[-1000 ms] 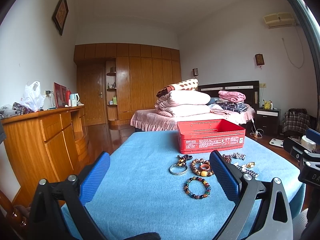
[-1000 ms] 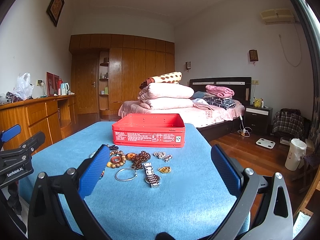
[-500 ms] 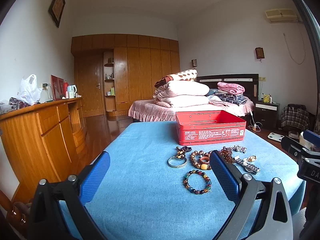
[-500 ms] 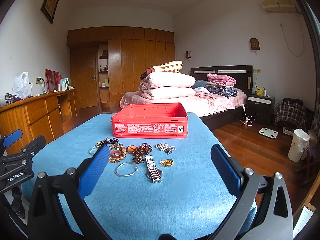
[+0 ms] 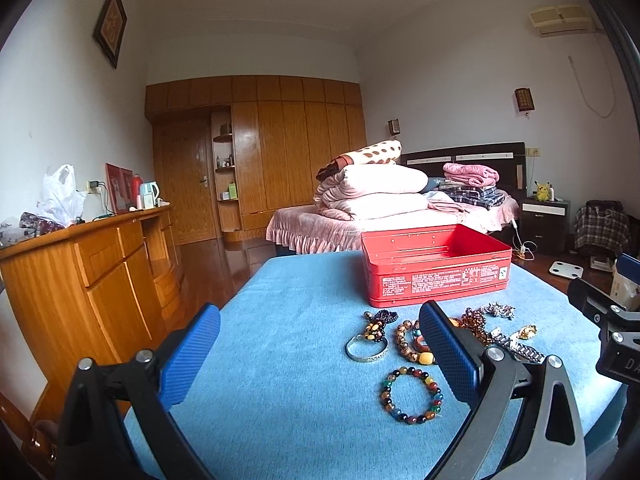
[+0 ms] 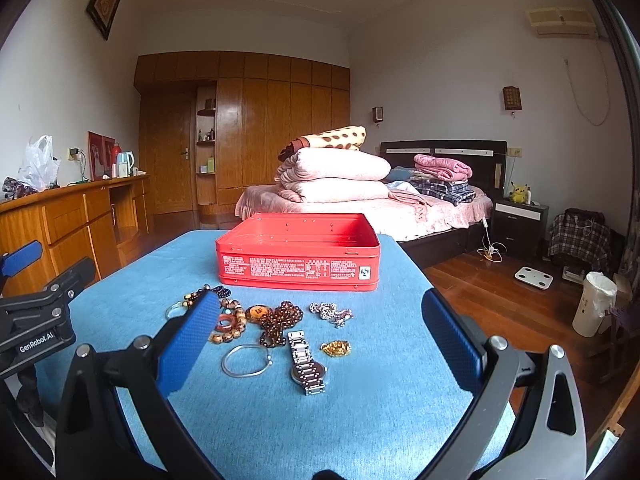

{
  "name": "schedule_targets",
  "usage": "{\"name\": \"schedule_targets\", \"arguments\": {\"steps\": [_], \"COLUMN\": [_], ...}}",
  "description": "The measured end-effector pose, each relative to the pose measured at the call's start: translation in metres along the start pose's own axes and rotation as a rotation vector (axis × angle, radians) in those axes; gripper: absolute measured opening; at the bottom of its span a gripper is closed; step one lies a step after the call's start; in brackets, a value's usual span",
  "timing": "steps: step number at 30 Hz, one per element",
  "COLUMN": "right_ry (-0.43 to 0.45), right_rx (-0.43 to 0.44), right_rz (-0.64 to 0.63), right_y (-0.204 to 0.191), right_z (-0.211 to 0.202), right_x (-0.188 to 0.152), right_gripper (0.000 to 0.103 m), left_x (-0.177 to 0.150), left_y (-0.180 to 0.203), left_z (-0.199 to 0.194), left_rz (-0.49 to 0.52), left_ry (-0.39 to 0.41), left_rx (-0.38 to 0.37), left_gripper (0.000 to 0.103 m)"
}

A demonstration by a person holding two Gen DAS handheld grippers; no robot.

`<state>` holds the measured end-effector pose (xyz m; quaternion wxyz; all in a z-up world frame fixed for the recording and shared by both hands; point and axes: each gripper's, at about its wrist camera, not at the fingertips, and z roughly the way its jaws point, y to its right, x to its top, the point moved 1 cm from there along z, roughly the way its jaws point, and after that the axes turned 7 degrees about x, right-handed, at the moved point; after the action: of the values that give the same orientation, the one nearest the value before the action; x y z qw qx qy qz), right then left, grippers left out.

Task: Organize jewelry
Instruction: 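Grasp the black bead necklace with the left tool while the right tool grasps the silver chain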

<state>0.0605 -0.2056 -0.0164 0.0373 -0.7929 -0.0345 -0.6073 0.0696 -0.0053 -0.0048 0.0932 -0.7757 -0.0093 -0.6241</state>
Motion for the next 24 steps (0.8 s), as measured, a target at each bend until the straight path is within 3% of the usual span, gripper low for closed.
{"name": "schedule_targets", "arguments": {"steps": [16, 24], "right_ry": [-0.138, -0.218], "right_rx": [0.040, 0.059], "right_rz": [0.047, 0.108], "right_y": [0.014, 0.031], "right_z": [0.083, 0.129], "right_x": [0.013, 0.026], "right_gripper": [0.098, 0.098], "left_x": [0.006, 0.013], "left_y": [0.000, 0.006], "left_z": [0.096, 0.144], "left_rz": [-0.019, -0.048], "left_ry": [-0.210, -0.343], "left_rx": [-0.030, -0.089], "left_gripper": [0.097, 0.097]}}
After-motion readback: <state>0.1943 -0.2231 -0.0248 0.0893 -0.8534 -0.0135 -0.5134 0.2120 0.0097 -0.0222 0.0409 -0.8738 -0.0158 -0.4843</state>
